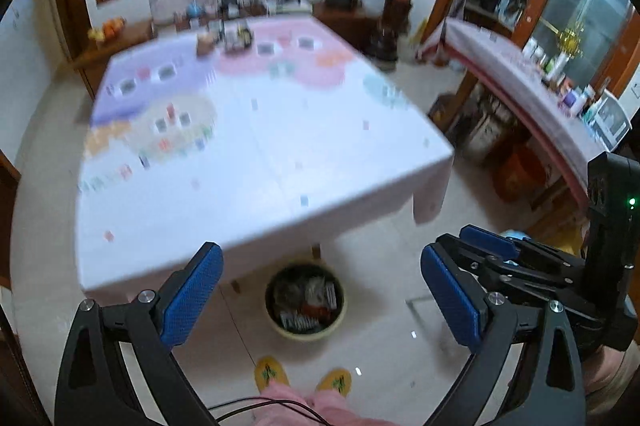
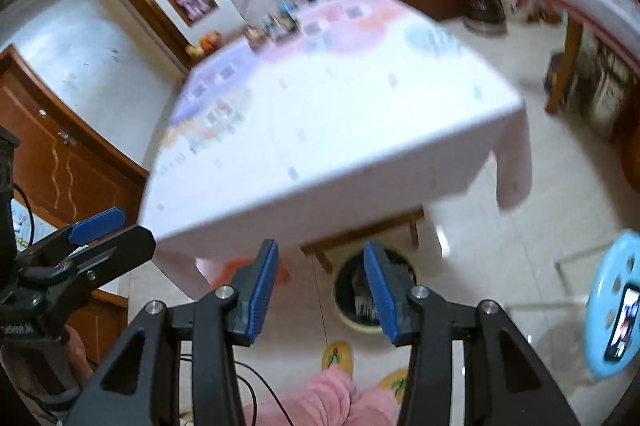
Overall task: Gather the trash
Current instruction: 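Raise both tools back over the table toward the last items, then grasp the brown paper carton with the left tool while the right tool grasps the gold crumpled wrapper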
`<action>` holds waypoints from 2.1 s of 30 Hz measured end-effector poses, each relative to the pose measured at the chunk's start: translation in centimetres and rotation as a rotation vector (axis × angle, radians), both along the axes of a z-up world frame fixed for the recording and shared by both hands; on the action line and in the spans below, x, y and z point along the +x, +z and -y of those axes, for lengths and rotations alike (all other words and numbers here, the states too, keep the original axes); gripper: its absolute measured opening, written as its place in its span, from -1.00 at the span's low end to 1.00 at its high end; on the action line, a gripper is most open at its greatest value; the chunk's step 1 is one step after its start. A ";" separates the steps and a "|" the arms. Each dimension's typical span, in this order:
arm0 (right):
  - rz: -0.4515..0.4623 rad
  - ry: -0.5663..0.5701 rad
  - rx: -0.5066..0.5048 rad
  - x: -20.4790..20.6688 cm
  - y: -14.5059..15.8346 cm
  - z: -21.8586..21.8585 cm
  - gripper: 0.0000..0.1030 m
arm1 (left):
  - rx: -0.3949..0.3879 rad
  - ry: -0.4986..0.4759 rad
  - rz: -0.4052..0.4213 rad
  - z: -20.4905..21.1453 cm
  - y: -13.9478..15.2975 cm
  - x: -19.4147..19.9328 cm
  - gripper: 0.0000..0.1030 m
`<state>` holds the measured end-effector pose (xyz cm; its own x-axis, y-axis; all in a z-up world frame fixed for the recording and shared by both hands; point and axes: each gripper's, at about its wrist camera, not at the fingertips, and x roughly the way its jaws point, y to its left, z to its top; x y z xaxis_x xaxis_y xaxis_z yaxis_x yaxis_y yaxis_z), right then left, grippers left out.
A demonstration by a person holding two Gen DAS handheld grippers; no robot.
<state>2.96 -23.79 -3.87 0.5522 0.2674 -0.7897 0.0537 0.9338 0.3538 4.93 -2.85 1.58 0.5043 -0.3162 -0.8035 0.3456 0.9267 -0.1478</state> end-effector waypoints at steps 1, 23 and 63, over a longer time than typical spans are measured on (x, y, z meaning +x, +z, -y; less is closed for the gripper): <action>0.029 0.008 0.000 0.1 1.3 0.1 -0.11 | 0.002 0.008 0.031 -0.1 1.3 0.0 0.91; 0.292 0.177 -0.115 12.7 15.3 -2.6 0.08 | 0.049 0.172 0.161 -3.1 14.1 14.9 0.91; -0.339 -0.208 0.172 59.1 -10.7 -8.1 0.09 | 0.176 -0.065 -0.320 -3.3 -14.8 62.8 0.24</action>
